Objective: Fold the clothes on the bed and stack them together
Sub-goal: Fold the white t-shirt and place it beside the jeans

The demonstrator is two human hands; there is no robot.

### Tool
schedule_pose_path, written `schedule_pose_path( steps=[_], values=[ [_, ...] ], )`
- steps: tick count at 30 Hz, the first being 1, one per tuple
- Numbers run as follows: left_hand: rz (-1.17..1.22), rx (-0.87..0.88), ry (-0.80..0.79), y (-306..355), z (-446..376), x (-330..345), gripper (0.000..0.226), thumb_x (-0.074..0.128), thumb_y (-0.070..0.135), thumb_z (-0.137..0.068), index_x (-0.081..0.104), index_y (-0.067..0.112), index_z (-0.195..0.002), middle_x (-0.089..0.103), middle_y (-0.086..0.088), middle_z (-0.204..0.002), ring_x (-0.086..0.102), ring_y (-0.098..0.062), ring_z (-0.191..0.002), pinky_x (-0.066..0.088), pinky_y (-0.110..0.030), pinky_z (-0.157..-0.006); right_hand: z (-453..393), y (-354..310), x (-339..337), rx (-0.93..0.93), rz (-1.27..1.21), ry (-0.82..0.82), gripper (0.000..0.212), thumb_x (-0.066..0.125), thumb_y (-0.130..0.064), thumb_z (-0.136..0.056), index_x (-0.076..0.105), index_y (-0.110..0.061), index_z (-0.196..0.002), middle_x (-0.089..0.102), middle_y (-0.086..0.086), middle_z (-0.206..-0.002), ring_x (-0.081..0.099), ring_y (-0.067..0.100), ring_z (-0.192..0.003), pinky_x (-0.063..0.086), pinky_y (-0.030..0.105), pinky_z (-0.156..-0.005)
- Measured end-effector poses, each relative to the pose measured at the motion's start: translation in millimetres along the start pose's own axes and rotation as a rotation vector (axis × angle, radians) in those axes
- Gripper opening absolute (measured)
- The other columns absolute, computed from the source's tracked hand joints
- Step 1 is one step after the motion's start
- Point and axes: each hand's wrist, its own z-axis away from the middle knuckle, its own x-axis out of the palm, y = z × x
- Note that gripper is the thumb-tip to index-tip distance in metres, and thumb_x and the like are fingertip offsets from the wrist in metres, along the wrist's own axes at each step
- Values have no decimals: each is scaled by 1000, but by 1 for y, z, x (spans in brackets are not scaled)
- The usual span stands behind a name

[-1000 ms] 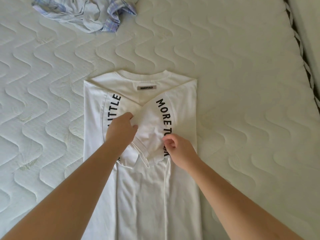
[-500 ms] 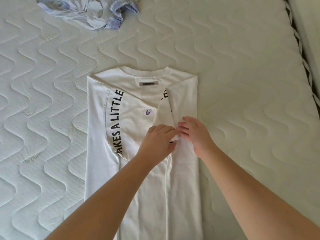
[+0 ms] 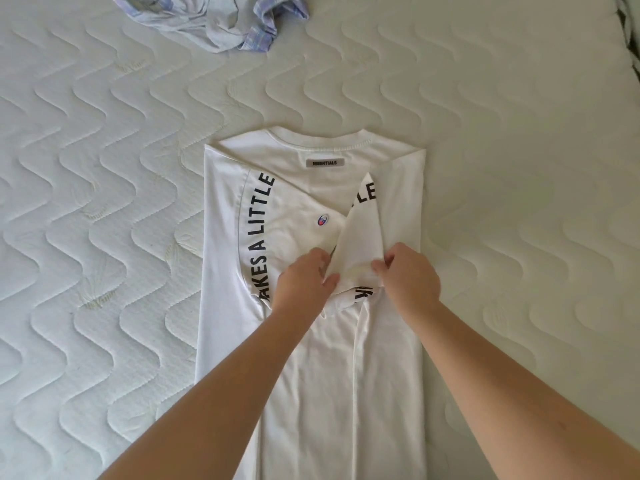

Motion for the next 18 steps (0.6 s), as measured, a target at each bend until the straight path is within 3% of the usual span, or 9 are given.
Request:
schedule_pose_path(
  steps=[2, 5, 9, 11, 13, 15, 18],
  values=[
    [-15, 24, 43, -2, 1, -2, 24, 64, 34, -92, 57, 20, -111, 57, 6, -91, 59, -18, -88, 46, -35, -84, 2, -3, -1, -20, 0, 45, 23, 59, -31, -92, 55, -13, -105, 61, 8, -102, 60, 30, -96, 47, 37, -77],
    [-71, 22, 148, -15, 1, -11, 18, 55, 28, -97, 59, 18, -111, 61, 0, -96, 59, -23, -94, 45, -39, -88, -6, -28, -1, -197, -29, 166, 36, 62, -30, -92, 52, -15, -123, 57, 7, -112, 55, 28, -105, 42, 39, -86],
    [-141, 12, 301, -42, 5, -32, 19, 54, 20, -97, 62, 18, -113, 61, -2, -106, 55, -26, -102, 39, -35, -90, -18, -75, 12, -471, 164, 164, 38, 47, -31, -99, 46, -22, -136, 54, 0, -125, 44, 23, -121, 28, 35, -97],
    [-152, 1, 371, -55, 5, -45, 24, 57, 18, -95, 62, 19, -118, 59, -2, -116, 52, -26, -108, 36, -35, -94, -26, -90, 21, -486, 321, 174, 35, 43, -28, -99, 46, -19, -133, 52, 1, -127, 40, 24, -123, 24, 35, -100],
    [-164, -36, 373, -67, 2, -57, 29, 58, 19, -94, 59, 20, -123, 56, -2, -120, 50, -26, -112, 35, -35, -96, -30, -103, 22, -382, 409, 209, 27, 48, -25, -97, 52, -13, -120, 51, 6, -121, 42, 28, -117, 27, 38, -99],
    [-171, -103, 290, -78, -2, -66, 32, 59, 22, -93, 54, 21, -125, 53, -3, -118, 49, -26, -113, 37, -37, -97, -32, -114, 18, -310, 446, 220, 18, 55, -22, -92, 58, -13, -107, 54, 8, -115, 44, 29, -111, 30, 40, -96],
    [-170, -133, 129, -87, -8, -73, 38, 59, 25, -93, 47, 20, -128, 52, -6, -117, 48, -28, -114, 41, -39, -96, -24, -126, 12, -373, 384, 178, 11, 55, -17, -91, 57, -14, -102, 61, 6, -103, 55, 29, -101, 37, 37, -84]
  ],
)
